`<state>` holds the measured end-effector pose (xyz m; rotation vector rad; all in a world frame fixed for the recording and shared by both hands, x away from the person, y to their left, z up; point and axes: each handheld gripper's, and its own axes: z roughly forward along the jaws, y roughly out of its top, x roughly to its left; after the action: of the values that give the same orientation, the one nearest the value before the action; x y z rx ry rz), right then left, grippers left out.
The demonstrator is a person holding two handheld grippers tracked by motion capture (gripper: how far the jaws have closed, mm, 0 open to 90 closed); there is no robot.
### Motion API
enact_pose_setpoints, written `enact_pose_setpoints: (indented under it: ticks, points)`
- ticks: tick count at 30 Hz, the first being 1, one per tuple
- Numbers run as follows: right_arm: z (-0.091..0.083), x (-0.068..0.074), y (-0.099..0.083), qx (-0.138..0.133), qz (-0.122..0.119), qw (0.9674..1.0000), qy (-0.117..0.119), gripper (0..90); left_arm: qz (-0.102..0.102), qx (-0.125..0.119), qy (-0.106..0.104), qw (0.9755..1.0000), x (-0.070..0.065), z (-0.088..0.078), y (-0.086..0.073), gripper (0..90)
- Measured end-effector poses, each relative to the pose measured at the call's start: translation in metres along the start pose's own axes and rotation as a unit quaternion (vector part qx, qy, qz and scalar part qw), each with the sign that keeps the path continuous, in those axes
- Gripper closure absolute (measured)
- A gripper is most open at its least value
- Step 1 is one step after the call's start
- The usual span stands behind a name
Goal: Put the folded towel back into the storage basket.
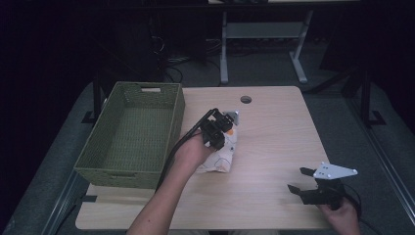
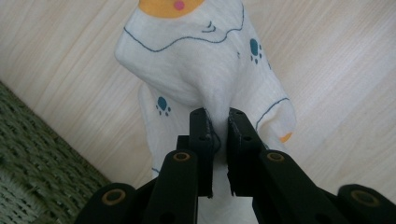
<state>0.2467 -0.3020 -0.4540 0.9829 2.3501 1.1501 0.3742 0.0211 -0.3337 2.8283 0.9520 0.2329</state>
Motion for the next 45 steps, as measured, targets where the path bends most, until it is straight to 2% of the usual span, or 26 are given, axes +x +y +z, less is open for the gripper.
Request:
enact_pose_setpoints:
  ticks: [5, 7, 13, 15, 24, 28, 30, 34, 45]
  points:
    - [0.001, 0.001, 0.0, -0.001, 0.003, 1.0, 0.003, 21.1, -0.006, 0.0, -0.001, 1.0, 0.005, -0.009, -0.002, 82.5]
    - [0.001, 0.001, 0.0, 0.001, 0.004, 1.0, 0.003, 21.1, -0.011, -0.004, -0.008, 0.9999, 0.01, -0.016, -0.005, 82.5]
    - [0.002, 0.001, 0.0, 0.001, 0.003, 1.0, 0.002, 21.1, -0.015, -0.003, -0.005, 0.9999, 0.018, -0.03, -0.011, 82.5]
    - [0.002, 0.001, 0.0, 0.002, 0.003, 1.0, 0.003, 21.1, -0.019, -0.009, -0.013, 0.9997, 0.022, -0.035, -0.013, 82.5]
    - [0.003, 0.001, 0.0, 0.005, 0.005, 1.0, 0.002, 21.0, -0.031, -0.003, 0.0, 0.9995, 0.037, -0.06, -0.027, 82.4]
    - [0.003, 0.001, 0.0, 0.005, 0.006, 1.0, 0.002, 21.1, -0.041, -0.01, -0.004, 0.9991, 0.045, -0.071, -0.035, 82.4]
    - [0.003, 0.001, 0.0, 0.004, 0.006, 1.0, 0.002, 21.1, -0.044, -0.01, 0.002, 0.999, 0.048, -0.075, -0.037, 82.4]
    - [0.004, 0.002, 0.001, 0.003, 0.003, 1.0, 0.0, 21.0, -0.049, -0.005, 0.007, 0.9987, 0.056, -0.082, -0.045, 82.5]
    - [0.005, 0.002, 0.001, 0.005, 0.003, 1.0, -0.001, 21.1, -0.084, -0.008, 0.009, 0.9964, 0.084, -0.096, -0.072, 82.4]
